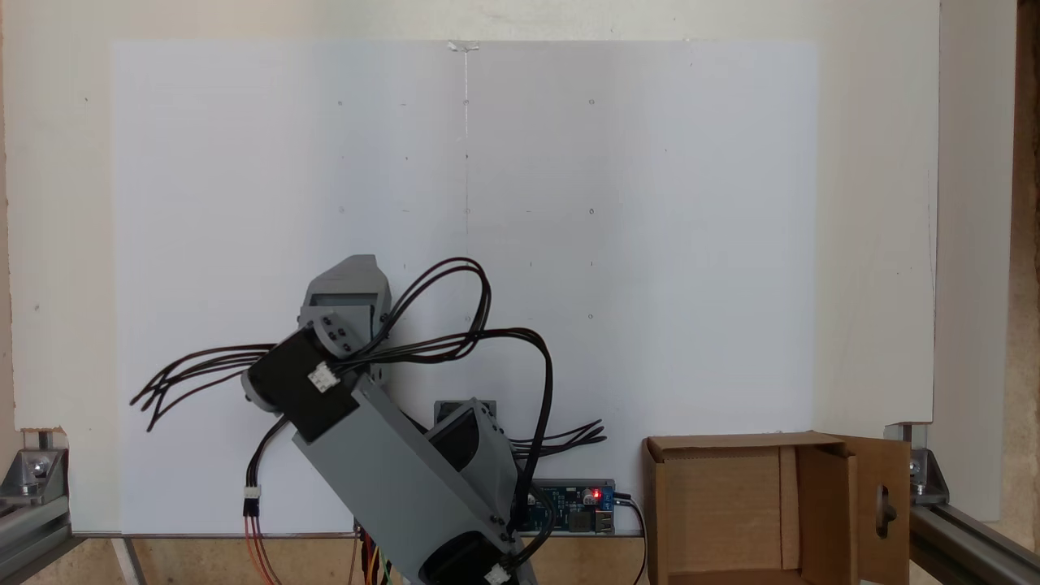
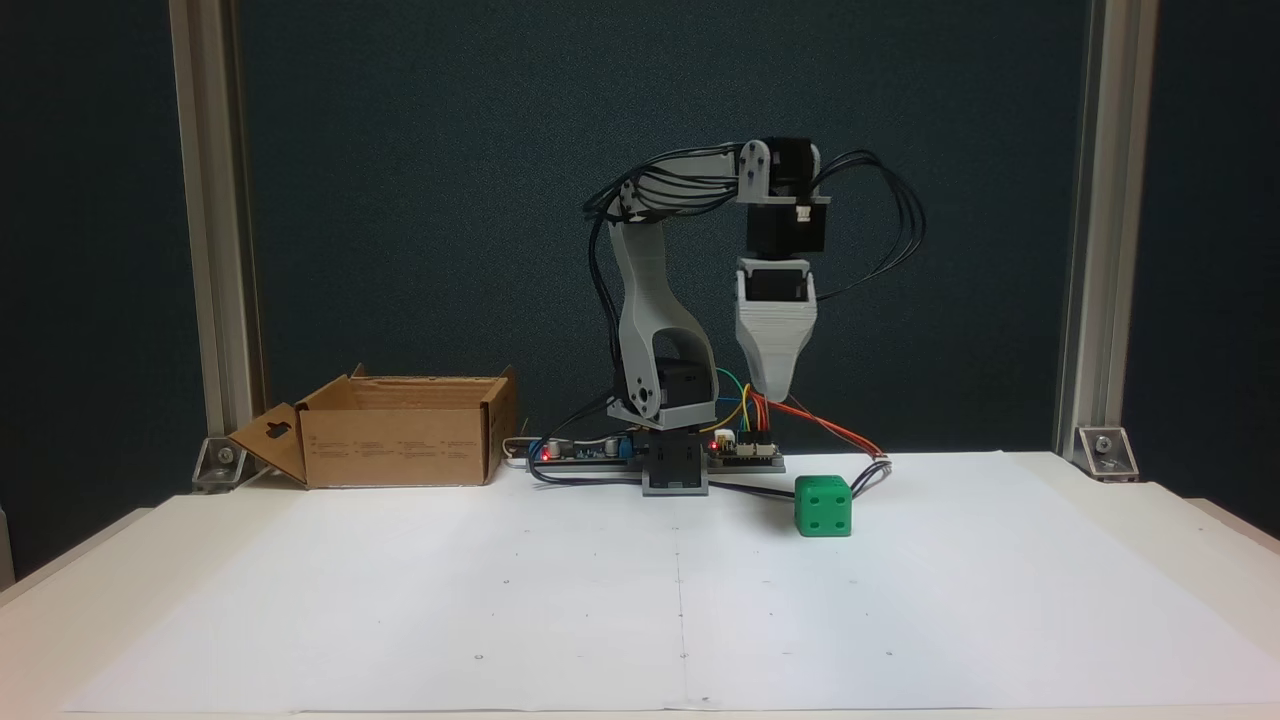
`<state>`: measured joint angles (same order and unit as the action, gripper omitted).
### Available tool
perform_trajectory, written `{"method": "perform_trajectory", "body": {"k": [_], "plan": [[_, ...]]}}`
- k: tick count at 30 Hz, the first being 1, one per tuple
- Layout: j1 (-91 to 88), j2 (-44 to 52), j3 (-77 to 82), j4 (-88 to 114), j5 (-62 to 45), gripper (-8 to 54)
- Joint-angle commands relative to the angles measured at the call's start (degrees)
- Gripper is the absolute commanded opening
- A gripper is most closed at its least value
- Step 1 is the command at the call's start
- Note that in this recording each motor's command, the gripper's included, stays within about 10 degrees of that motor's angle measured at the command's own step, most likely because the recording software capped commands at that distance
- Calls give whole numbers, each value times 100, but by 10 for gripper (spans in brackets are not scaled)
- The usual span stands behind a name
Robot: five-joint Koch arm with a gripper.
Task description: Grasp a green dice and put it in the bin.
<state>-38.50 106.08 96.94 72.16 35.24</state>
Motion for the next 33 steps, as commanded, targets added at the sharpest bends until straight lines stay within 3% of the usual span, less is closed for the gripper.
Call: {"method": "perform_trajectory", "body": {"k": [1, 25, 33], "plan": [[-158, 9, -404, -97, 466, 454], [-1310, -501, -457, -141, 606, 456], [-1318, -396, -448, -88, 2020, 454]]}}
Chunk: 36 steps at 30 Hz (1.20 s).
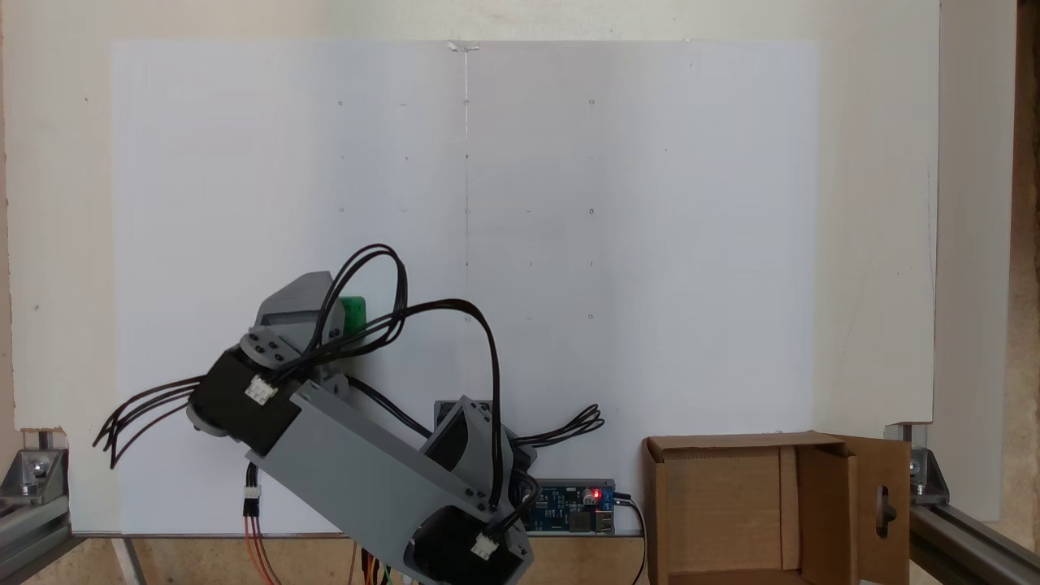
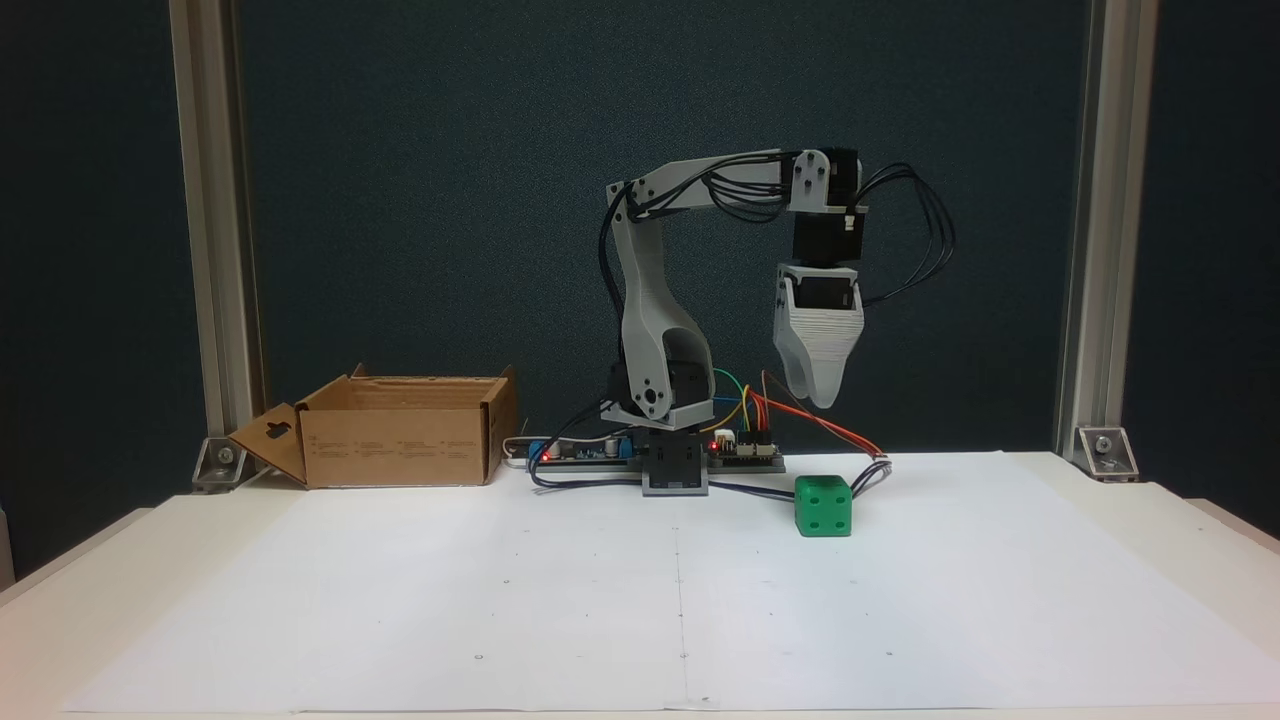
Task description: Grasp a green dice and put it in the bin.
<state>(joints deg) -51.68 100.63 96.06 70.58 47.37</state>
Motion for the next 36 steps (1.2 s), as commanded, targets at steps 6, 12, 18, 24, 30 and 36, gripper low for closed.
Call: {"method": "perform_trajectory", "body": {"k": [6, 12, 18, 24, 30, 36], "plan": [[9, 105, -360, 35, 1046, 449], [0, -246, -360, 18, 1046, 443], [0, -448, -360, 18, 1046, 445], [9, -439, -360, 18, 1046, 446], [-18, -448, -334, -123, 1046, 446], [-53, -404, 70, -729, 1046, 438]]}}
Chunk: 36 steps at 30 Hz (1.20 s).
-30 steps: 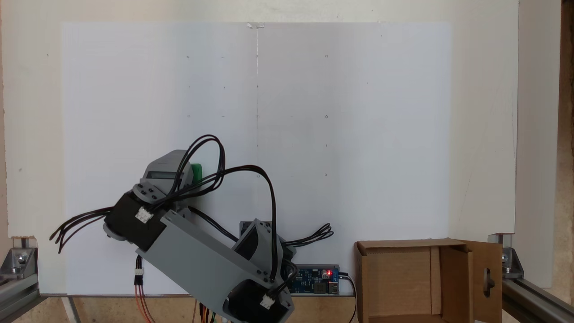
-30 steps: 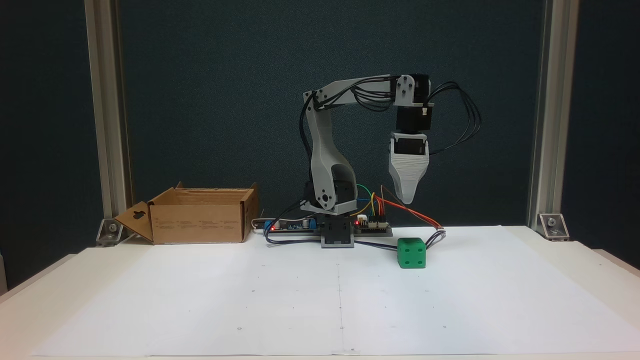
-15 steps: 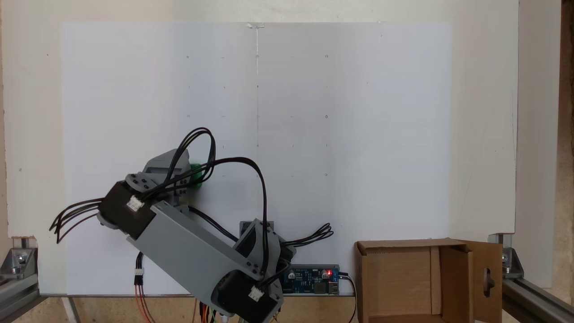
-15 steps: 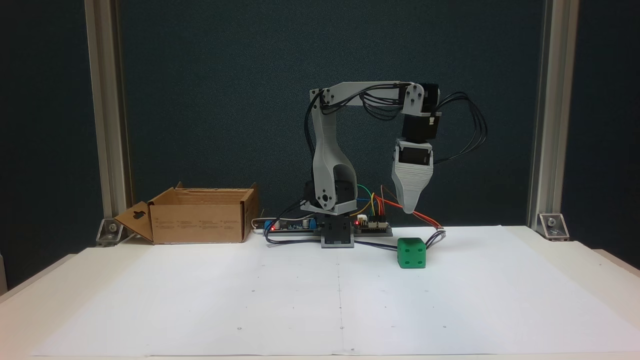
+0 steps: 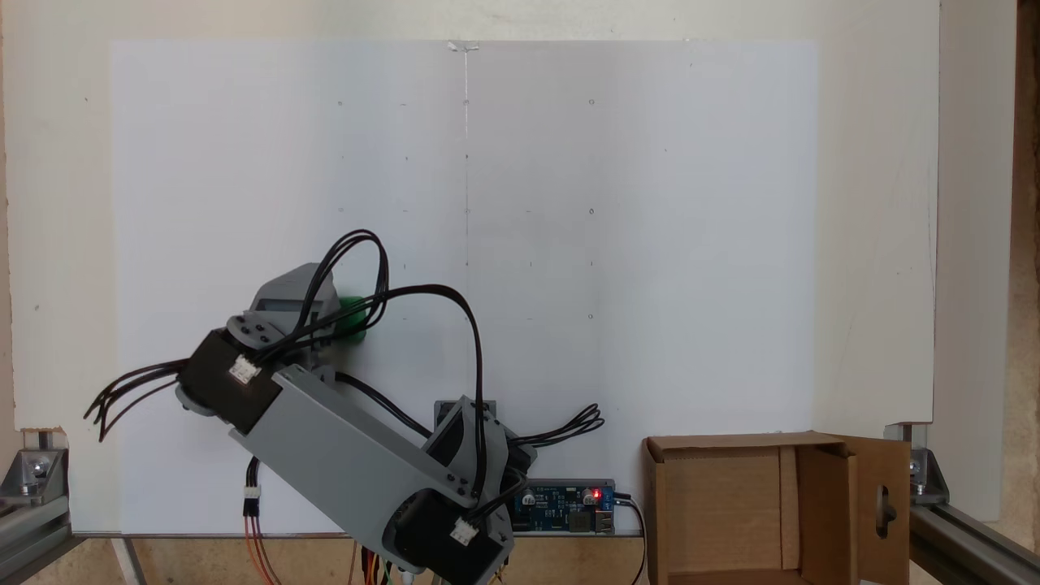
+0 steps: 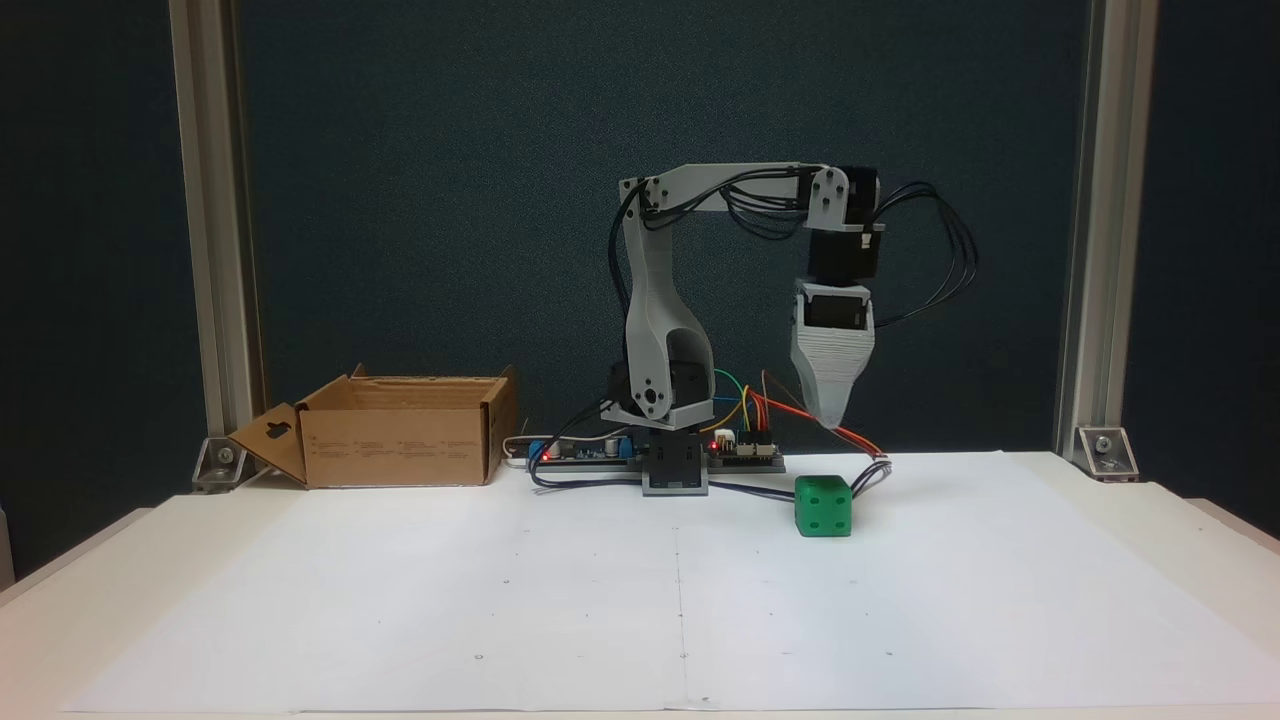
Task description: Grasp a green dice and put it in the bin.
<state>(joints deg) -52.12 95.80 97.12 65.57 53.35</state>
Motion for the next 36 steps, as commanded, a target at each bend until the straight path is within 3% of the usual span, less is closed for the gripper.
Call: {"method": "perform_trajectory", "body": {"k": [1, 8, 36], "plan": [[-18, 97, 53, -387, 448, 436], [-53, 149, 580, -1160, 439, 431], [0, -62, 1099, -1178, 431, 421]]}}
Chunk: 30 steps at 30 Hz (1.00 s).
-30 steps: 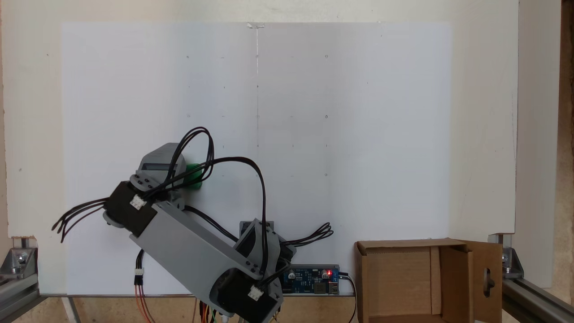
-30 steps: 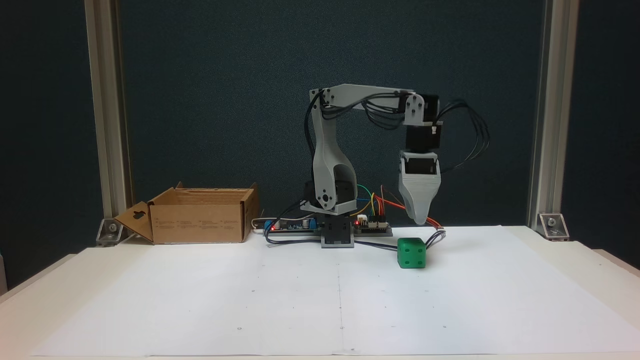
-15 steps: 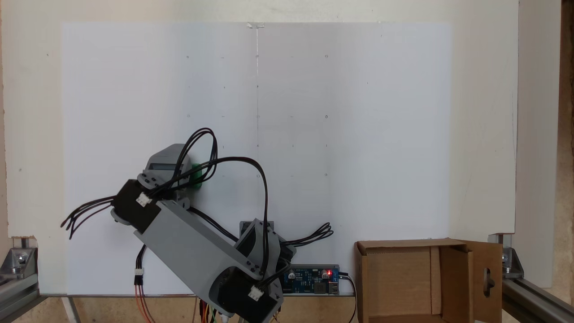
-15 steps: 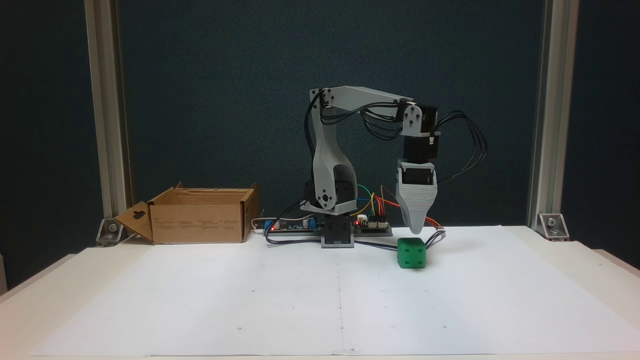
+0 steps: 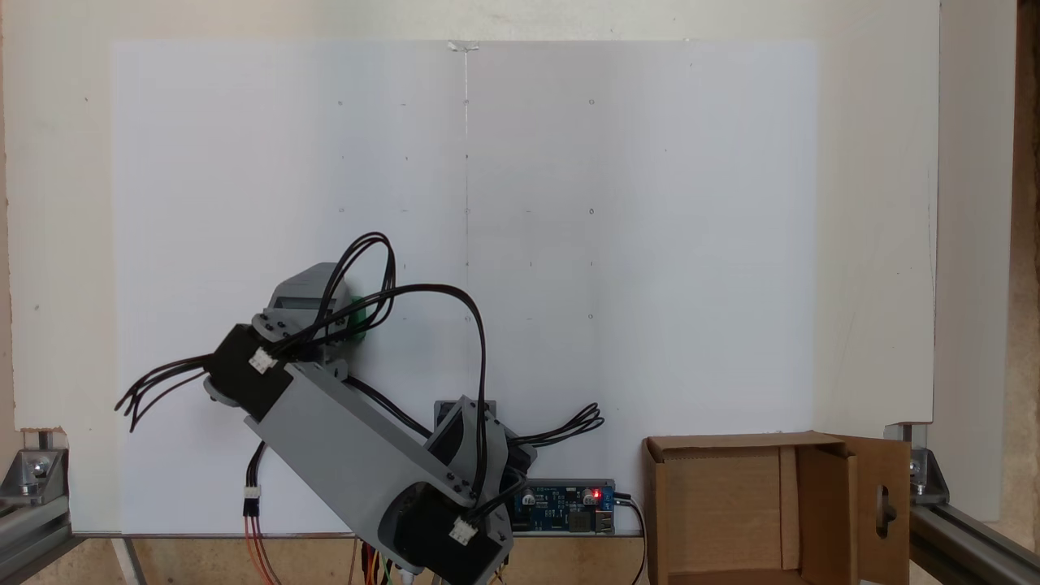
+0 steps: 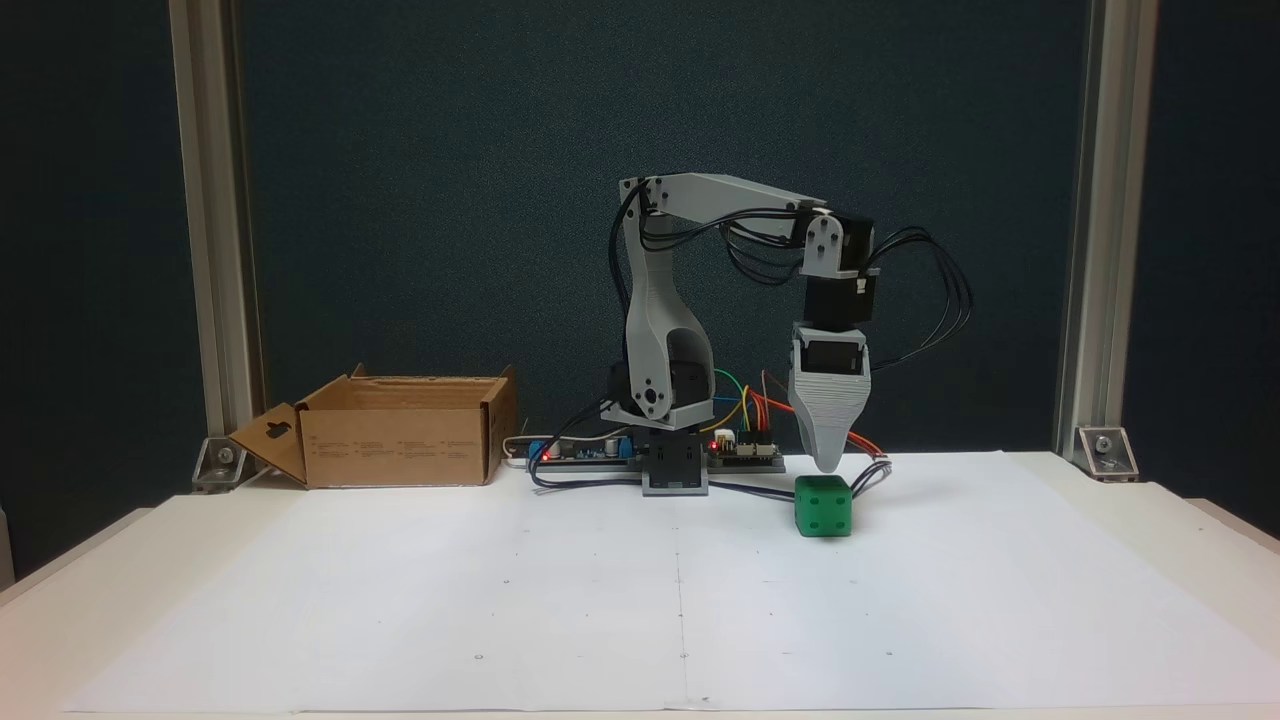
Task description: Grasp a green dice and put it in the bin.
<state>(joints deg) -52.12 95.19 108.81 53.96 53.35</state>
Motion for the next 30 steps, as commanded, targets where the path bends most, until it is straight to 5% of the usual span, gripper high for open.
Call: {"method": "perform_trajectory", "body": {"k": [1, 30], "plan": [[0, -44, -62, -18, 431, 420], [-26, -308, 114, -246, 431, 425]]}}
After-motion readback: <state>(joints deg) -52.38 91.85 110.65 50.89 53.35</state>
